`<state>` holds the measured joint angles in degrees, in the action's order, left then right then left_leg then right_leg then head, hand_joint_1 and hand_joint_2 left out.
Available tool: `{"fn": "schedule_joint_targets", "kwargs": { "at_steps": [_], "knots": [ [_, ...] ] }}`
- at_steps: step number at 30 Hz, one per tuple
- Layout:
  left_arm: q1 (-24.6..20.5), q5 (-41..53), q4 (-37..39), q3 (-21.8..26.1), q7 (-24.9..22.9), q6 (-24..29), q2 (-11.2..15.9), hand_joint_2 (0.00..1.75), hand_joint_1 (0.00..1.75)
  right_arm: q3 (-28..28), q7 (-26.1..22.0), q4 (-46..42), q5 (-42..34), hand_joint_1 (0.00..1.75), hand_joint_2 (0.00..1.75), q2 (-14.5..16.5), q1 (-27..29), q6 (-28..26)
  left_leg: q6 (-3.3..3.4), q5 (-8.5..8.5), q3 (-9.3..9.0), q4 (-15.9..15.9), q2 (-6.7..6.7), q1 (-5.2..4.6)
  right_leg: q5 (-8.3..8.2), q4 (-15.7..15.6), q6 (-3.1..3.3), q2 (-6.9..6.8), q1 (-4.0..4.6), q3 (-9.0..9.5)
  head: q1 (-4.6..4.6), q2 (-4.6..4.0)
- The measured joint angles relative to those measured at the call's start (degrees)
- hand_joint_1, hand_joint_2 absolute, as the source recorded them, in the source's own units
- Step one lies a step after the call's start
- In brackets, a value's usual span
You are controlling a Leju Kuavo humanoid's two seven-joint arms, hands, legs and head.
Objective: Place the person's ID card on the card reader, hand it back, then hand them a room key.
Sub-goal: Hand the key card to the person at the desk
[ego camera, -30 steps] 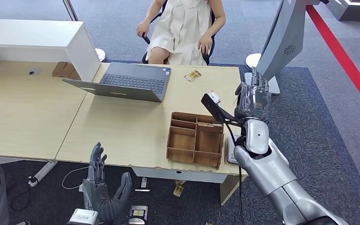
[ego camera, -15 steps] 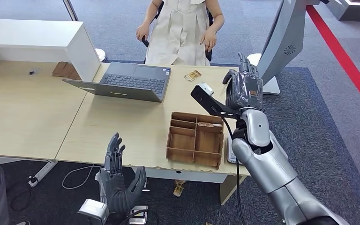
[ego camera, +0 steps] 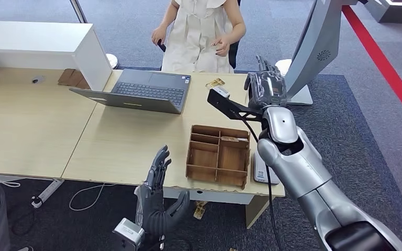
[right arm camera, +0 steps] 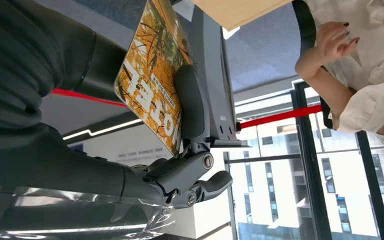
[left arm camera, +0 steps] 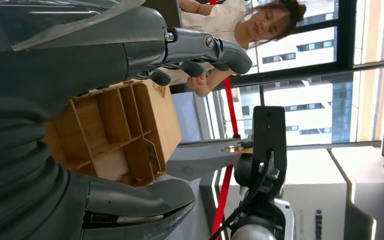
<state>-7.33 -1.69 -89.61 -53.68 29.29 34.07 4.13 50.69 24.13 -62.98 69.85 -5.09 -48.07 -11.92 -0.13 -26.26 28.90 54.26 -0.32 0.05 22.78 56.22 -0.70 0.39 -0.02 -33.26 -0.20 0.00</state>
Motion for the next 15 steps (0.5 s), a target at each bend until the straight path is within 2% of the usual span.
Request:
{"fn": "schedule_joint_targets", "kwargs": {
  "at_steps": [15],
  "knots": [
    [-4.1, -2.5, 3.98, -5.17, 0.9, 0.2, -0.28, 1.75, 0.0, 3.02, 0.46, 11.33, 3.48, 1.75, 1.75, 2.65, -7.26, 1.42, 0.0, 0.0, 0.0, 0.0, 0.0, 0.01, 0.0, 0.01, 0.0, 0.0, 0.01, -0.01, 0.0, 0.0]
  ]
}}
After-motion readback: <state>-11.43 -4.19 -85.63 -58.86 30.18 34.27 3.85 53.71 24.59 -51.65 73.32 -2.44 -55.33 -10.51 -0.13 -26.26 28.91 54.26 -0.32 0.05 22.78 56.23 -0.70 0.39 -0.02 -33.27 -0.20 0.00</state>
